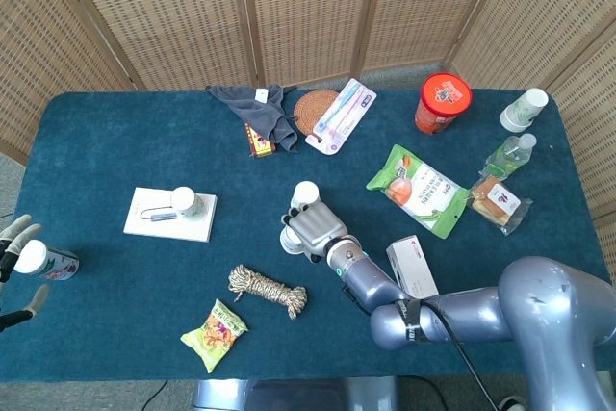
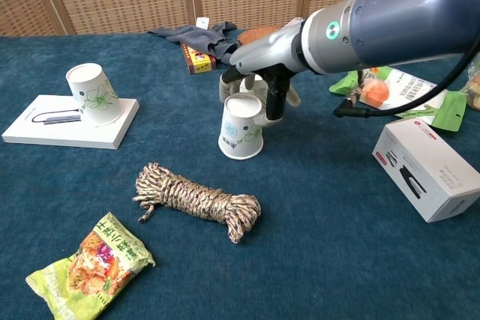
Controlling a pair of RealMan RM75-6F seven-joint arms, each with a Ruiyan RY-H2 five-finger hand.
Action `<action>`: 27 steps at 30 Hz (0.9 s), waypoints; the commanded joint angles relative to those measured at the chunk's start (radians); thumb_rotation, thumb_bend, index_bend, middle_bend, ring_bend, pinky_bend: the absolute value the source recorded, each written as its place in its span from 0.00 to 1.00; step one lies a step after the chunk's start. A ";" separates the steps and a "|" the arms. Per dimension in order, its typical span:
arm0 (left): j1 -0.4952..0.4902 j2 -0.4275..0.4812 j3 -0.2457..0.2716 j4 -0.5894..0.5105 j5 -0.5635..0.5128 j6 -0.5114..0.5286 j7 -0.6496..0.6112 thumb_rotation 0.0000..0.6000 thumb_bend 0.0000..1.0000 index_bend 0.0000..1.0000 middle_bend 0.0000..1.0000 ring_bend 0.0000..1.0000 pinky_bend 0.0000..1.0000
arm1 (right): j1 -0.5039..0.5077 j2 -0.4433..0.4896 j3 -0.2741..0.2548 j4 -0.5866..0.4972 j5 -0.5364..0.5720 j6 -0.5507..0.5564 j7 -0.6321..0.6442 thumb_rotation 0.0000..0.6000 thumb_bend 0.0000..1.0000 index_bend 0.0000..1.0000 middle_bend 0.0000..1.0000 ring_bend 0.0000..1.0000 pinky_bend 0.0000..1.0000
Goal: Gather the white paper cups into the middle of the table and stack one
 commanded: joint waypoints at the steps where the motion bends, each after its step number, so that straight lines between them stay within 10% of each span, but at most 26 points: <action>1: 0.001 0.000 0.002 -0.003 0.007 0.004 0.002 1.00 0.47 0.00 0.00 0.00 0.00 | -0.011 0.020 0.003 -0.029 -0.009 0.021 0.003 1.00 0.49 0.17 0.17 0.14 0.60; 27: -0.021 0.034 0.004 -0.027 0.027 -0.015 0.011 1.00 0.46 0.00 0.00 0.00 0.00 | -0.136 0.138 0.045 -0.119 -0.162 0.104 0.089 1.00 0.46 0.07 0.08 0.03 0.41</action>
